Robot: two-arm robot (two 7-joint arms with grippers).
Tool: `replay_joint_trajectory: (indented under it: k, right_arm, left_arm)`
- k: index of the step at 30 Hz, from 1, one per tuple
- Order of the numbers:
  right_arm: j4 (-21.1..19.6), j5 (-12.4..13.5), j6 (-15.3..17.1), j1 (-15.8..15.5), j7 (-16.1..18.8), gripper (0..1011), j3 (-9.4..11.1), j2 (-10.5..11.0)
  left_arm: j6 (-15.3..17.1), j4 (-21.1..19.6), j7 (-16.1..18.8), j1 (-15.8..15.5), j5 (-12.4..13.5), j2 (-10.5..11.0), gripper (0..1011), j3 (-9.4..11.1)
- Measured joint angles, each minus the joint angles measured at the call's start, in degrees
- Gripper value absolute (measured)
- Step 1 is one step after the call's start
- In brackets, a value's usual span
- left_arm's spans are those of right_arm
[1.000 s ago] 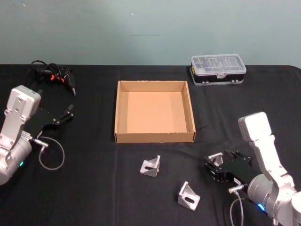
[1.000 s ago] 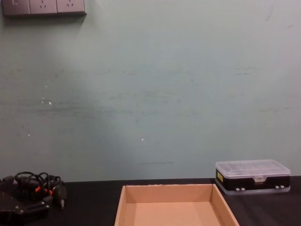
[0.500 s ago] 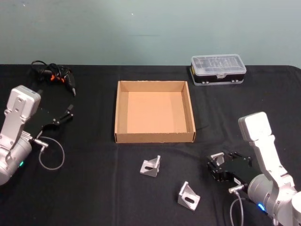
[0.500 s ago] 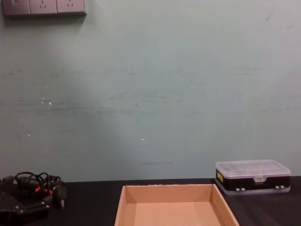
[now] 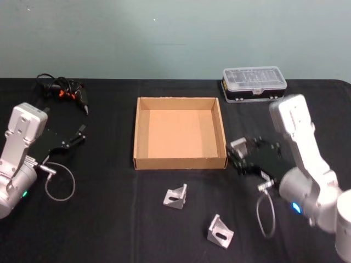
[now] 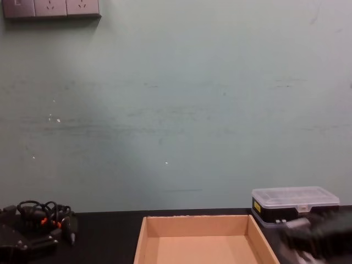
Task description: Use one hand to pick up the angle iron from the table and place it into the box.
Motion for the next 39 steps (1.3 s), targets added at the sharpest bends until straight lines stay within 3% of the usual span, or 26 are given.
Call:
replay_joint_trajectory:
  k: [5,14,15,22,32,39]
  right_arm:
    - [5.65,-0.31,0.53,7.08,2.91,471,-0.79,-2.95]
    - [21.88,-1.83,0.82,19.85,7.06,470,-3.2,-9.69]
    - [21.88,-1.83,0.82,19.85,7.06,471,-3.2,-9.69]
    - [33.21,-3.65,-0.23,26.12,8.89,471,-5.3,-14.76]
    - [44.3,-6.32,-1.76,31.15,8.84,471,-6.17,-19.05]
    - [45.06,-6.56,-1.94,31.58,8.86,471,-6.15,-19.34]
  left_arm:
    - [0.0,0.0,0.0,0.0,0.0,0.0,1011,0.01]
    - [0.0,0.0,0.0,0.0,0.0,0.0,1011,0.0]
    - [0.01,0.0,0.0,0.0,0.0,0.0,1011,0.0]
    - [0.0,0.0,0.0,0.0,0.0,0.0,1011,0.01]
    - [0.0,0.0,0.0,0.0,0.0,0.0,1011,0.0]
    - [0.0,0.0,0.0,0.0,0.0,0.0,1011,0.0]
